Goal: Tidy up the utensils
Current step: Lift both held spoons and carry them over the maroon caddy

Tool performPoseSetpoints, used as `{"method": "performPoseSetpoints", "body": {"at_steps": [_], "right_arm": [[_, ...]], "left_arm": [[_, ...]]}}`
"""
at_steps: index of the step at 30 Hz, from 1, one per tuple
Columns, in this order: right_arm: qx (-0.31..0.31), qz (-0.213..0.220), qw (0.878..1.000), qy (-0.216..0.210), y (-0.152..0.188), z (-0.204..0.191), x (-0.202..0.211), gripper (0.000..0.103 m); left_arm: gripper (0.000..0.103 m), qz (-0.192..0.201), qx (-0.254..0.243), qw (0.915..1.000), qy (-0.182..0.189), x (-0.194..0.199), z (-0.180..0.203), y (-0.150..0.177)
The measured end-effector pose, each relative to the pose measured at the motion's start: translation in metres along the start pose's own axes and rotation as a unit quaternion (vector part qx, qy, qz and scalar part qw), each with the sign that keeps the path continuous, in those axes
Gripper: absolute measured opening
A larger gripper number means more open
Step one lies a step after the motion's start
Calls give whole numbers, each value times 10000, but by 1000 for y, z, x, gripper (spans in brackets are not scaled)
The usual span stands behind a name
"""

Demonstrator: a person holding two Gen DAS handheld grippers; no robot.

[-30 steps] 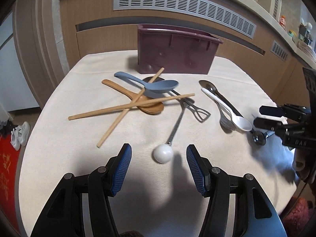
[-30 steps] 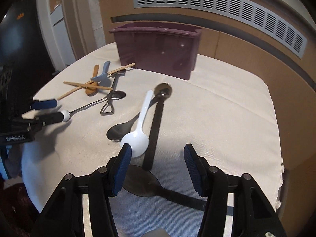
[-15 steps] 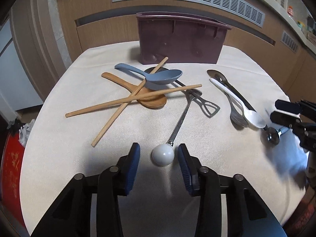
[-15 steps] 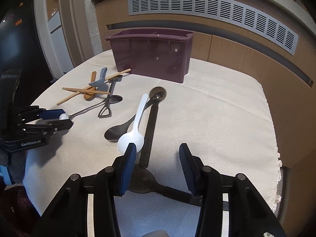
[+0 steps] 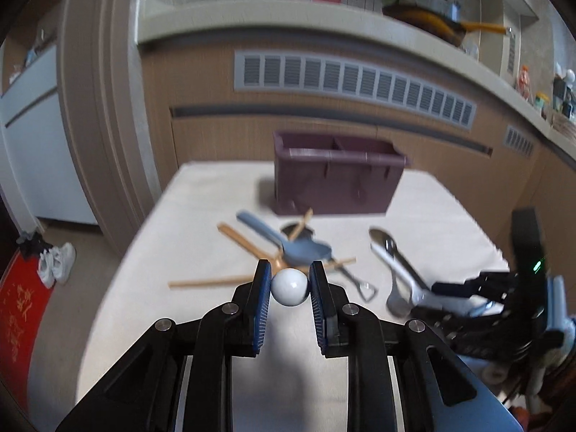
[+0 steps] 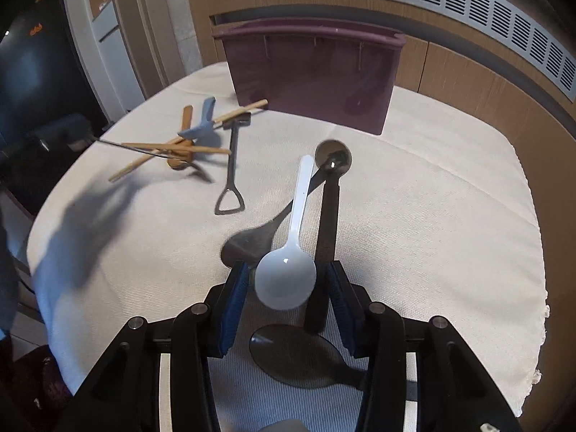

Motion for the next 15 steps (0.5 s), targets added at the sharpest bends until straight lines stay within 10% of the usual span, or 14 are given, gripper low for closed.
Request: {"method": "performPoseSetpoints", "body": {"at_steps": [15], "right_arm": [[290,1402,9891,333,-35,-3,102,32]], "left_arm": [[22,354,-55,9994,39,28,13,-20]]}}
Point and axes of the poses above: each gripper's, at about its wrist camera, not at the fingertips, and x roughly against the way its jaws point, z to its right, y to its underside, the point moved 6 cm from there along -x, roughly the way its jaws point, and after that the axes turned 3 degrees about y, right-handed, at the moved point
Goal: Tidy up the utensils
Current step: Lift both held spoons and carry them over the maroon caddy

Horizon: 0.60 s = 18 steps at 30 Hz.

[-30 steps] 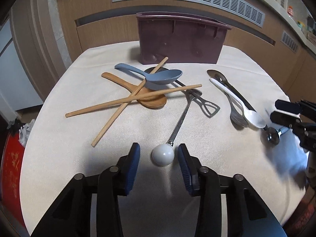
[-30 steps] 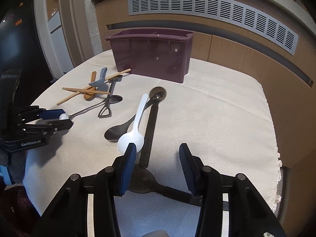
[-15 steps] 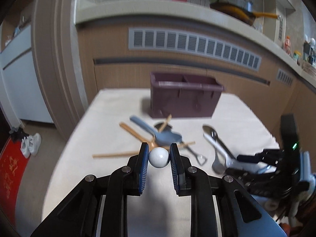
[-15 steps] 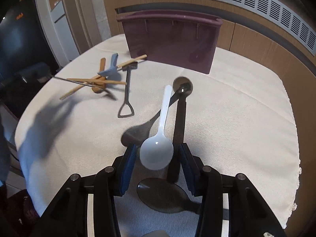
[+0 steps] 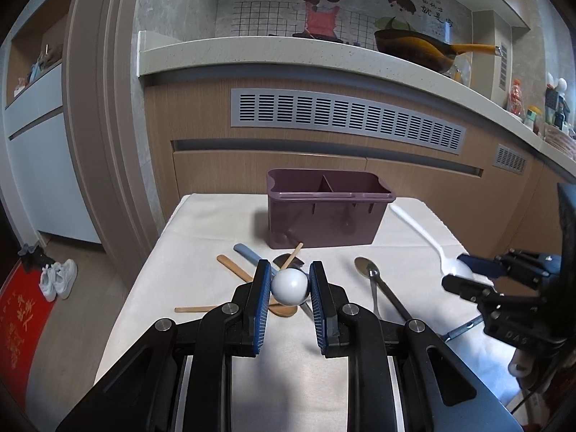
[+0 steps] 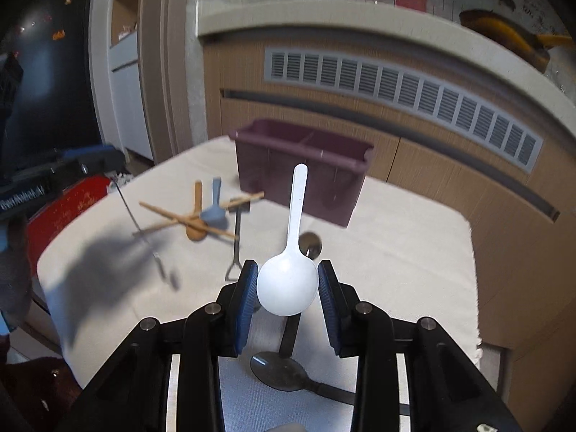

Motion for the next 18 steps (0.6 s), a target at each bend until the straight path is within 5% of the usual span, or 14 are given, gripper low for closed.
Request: {"method": "performPoseSetpoints", "body": {"at_steps": [8,12,18], "right_arm": [[201,-419,9989,-11,27,-8,-13,33],[-9,-948,9932,-673,53,-8,-21,34],[81,-838,9950,-542,54,-6,-14,35]], "left_arm": [[22,-28,58,10000,-29,6,1,1],[22,-53,108,9999,-53,5,-1,3],[22,-135,186,9997,-22,1,-3,5]]}}
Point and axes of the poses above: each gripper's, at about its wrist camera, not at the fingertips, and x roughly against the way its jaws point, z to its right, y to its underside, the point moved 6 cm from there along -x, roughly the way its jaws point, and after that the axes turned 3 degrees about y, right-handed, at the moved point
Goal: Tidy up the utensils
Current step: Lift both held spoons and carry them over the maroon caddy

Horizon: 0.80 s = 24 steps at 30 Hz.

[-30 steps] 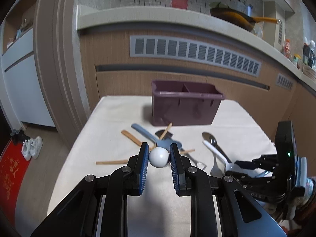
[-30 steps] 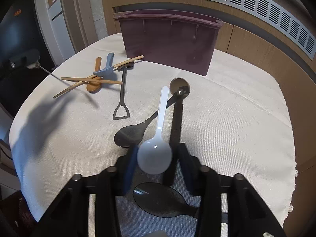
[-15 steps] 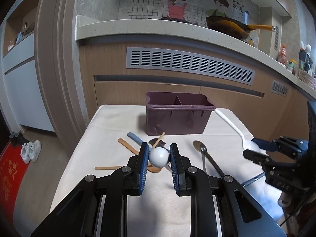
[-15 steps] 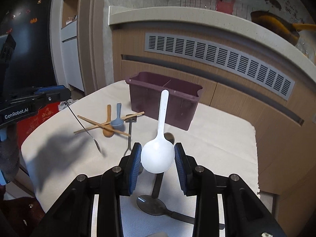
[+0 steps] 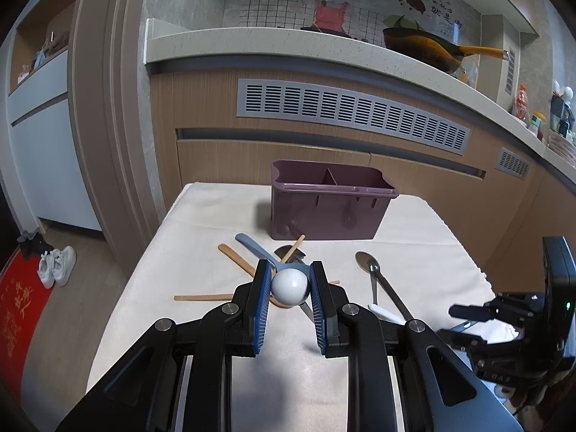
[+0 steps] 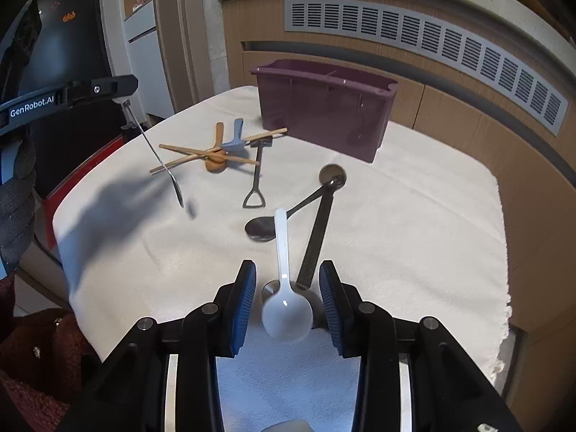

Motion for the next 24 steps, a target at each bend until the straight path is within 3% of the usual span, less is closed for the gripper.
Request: {"method": "performPoseSetpoints", "body": {"at_steps": [4,8,12,14,24], "right_arm": [[-109,-16,9996,-254,-13,-3,-17,35],[204,-441,9984,-303,-21,-8,-50,27],[358,-954,9941,-371,-18,-7,-78,25],[314,-1028,9937,-310,-17,-3,-83,12],[-270,197,9989,-330,-39,15,-20,10]], "left_arm": [[22,-28,25,10000,64,-2,0,2],[22,-79,39,9999,86,-3,-2,5],[22,-136,114,9998,100,-5,-5,7],[22,-169,126,9997,91,-7,-6,8],[22,-181,125,9997,141,-11,-1,2]]}}
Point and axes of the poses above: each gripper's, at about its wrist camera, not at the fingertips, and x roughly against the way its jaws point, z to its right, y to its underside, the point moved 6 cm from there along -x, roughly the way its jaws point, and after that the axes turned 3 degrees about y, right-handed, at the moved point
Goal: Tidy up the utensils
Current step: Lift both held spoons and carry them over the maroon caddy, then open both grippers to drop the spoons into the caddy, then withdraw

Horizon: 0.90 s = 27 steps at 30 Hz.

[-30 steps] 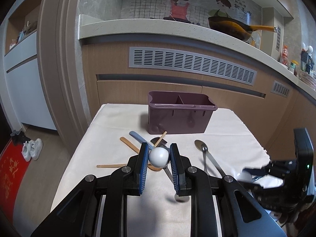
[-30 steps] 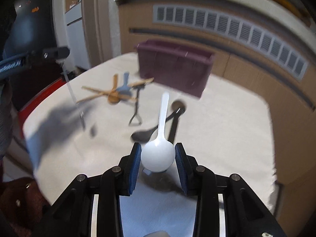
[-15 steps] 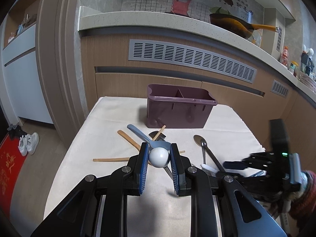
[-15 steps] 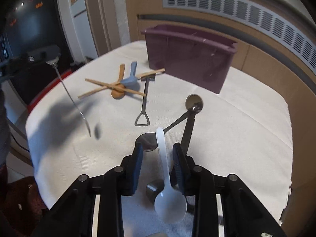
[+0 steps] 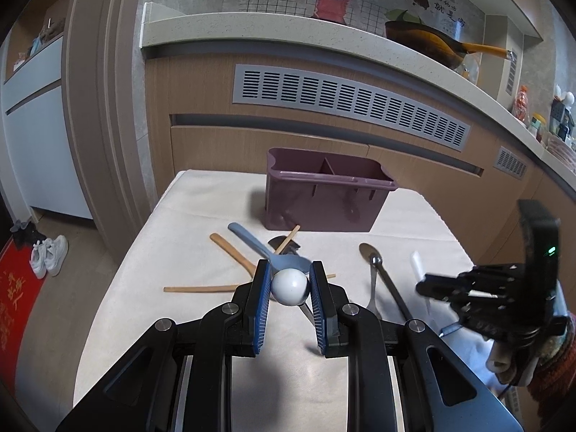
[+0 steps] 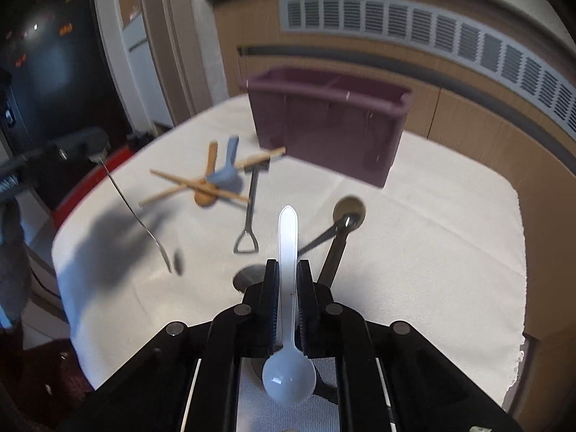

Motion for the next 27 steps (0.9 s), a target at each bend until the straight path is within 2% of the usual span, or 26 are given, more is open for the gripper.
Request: {"method": "performPoseSetpoints", "body": {"at_steps": [4,6,9,12,14,16,20,25,27], "right_arm": [[-305,552,9980,-9,-26,9,23,10],[-336,991,9945,31,-52,12,41,10],[-164,1729,9843,319,-105,16,75,10],[-26,2235,9738,411,-160,19,94,10],[36,2450,9680,541,-185,21,93,10],[35,2525,9660,558,-204,26,80,10],[-208,2375,9698,516,-218,42,35,10],[-332,1952,9783,611,-208,56,-26,10],[-327,1738,9826,576,-198,60,-43,11]], "left_arm": [[22,133,-101,9998,71,2,8,-17],[22,288,-210,9992,157,6,13,-41],[22,663,-329,9969,276,15,18,-93],[22,1033,-484,9927,396,18,24,-149],[22,1246,-615,9898,325,11,25,-179],[22,1336,-783,9878,179,-6,25,-198],[22,1029,-750,9916,231,-62,19,-213],[22,568,-694,9959,150,-128,11,-198],[23,365,-649,9970,225,-146,8,-190]]}}
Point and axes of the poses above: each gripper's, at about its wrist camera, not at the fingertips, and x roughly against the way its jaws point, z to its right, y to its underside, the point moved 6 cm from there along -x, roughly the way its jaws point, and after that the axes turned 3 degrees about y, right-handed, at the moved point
